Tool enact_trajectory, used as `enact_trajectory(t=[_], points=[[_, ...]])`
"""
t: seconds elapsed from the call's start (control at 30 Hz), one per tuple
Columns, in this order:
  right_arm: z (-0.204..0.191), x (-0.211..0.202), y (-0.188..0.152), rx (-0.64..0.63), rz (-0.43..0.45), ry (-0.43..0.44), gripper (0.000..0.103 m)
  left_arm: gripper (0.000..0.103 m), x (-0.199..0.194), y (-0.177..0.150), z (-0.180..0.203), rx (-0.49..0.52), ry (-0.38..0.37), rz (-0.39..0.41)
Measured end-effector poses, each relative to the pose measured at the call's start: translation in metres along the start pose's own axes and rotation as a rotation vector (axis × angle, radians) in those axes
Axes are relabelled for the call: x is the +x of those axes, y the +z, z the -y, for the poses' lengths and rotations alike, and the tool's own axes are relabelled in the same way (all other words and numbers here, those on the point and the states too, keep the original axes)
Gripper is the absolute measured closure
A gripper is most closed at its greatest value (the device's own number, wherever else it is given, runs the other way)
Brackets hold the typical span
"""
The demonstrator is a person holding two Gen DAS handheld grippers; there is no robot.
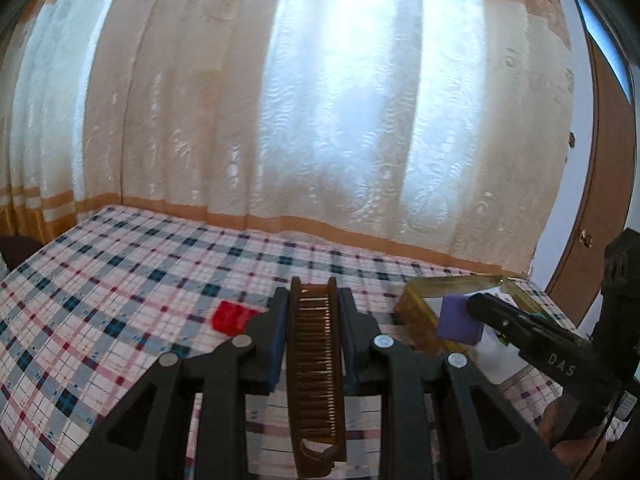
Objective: Organize rigid objects
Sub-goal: 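Carry the brown stick and purple cube over the gold tray with both tools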
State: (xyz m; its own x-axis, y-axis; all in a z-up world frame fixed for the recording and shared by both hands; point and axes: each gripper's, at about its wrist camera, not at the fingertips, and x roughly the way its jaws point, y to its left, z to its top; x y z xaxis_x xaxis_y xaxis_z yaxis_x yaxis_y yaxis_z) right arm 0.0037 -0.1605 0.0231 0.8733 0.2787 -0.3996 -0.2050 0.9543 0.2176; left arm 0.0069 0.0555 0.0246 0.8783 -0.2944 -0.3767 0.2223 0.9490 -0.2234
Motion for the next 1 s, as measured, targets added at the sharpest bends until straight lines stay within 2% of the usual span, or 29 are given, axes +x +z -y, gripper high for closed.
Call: enact_trajectory(t=[0.53, 1.0], points=[[0.085, -0.049, 0.016, 0.094, 0.094, -0.098, 0.081, 0.080, 0.013, 0.014, 0.104, 0.088, -0.055, 0.011], [0.142, -0.073, 0.026, 0.138, 0.142, -0.205, 0.081, 0.080, 0.039, 0.020, 0.172, 0.128, -0.115, -0.007]])
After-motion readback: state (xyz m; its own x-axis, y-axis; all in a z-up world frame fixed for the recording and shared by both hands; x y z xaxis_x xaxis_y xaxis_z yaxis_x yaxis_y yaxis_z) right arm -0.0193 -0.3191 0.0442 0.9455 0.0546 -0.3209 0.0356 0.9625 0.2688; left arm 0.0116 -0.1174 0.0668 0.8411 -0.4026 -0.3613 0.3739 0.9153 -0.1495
